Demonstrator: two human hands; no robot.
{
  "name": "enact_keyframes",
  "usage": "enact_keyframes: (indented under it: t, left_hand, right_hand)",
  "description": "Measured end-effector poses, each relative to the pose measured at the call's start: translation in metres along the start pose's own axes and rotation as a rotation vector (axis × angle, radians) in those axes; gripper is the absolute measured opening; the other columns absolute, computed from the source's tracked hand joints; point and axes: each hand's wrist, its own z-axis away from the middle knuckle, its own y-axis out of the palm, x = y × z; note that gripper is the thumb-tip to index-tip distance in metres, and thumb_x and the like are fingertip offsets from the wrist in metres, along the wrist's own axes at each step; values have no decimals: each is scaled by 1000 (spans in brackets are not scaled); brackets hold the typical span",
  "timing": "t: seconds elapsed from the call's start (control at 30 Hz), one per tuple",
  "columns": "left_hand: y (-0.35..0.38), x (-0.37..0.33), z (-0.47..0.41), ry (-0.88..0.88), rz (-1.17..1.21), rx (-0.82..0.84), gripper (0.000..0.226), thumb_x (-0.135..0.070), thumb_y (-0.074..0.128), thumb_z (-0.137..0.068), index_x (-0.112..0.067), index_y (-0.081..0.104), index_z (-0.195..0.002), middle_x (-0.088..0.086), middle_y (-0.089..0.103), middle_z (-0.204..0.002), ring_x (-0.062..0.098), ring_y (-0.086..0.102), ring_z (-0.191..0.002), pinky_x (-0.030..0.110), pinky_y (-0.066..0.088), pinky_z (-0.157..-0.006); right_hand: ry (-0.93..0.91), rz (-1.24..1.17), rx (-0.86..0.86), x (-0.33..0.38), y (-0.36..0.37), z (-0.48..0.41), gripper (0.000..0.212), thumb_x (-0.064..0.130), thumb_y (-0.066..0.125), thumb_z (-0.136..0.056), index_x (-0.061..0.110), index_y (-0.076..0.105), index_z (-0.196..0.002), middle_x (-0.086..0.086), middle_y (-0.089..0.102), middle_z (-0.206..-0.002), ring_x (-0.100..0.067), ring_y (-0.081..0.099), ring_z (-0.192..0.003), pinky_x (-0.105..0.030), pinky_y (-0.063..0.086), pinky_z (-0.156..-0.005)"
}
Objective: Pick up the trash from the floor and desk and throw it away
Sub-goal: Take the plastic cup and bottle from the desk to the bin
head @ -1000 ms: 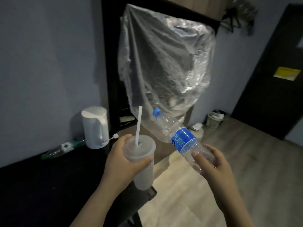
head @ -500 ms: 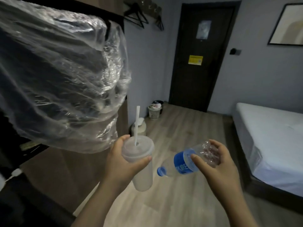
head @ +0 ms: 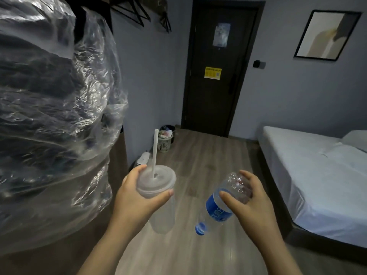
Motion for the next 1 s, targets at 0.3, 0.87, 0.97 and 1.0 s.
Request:
enact_keyframes:
  t: [0.3,0.87,0.97,1.0]
  left_hand:
    - [54,33,-125,10,-37,86,84,-64,80,-41,-45,50,-117,-19,57,-117,-7,54,-103,15,41,-77]
    - [188,60,-385,-11,-166,6,93,-72,74,-43,-34,52,-125,-14,55,-124,4,54,-107,16,45,-78]
    - [198,78,-429,-42,-184,-11,95,-72,74,-44,-33,51,-127,-13,54,-127,7,52,-113,27,42,-89]
    - [202,84,-445,-52,-180,-13,95,-72,74,-43,-33,51,-127,-14,54,-127,7,51,-112,26,41,-88]
  right_hand:
    - [55,-4,-46,-24,42,-130,70,27,77,-75,39,40,-133,9,51,-133,-16,51,-121,-44,49,-97]
    - [-18,-65,29,-72,90,-455,69,36,77,-69,47,40,-127,19,52,-116,-2,55,-102,-27,50,-81]
    - [-16,-45,54,-81,111,-502,70,35,77,-70,44,40,-129,17,52,-116,-4,53,-103,-26,49,-81]
    - [-18,-41,61,-84,119,-518,70,35,77,-71,44,40,-129,17,52,-115,-3,53,-102,-26,49,-81]
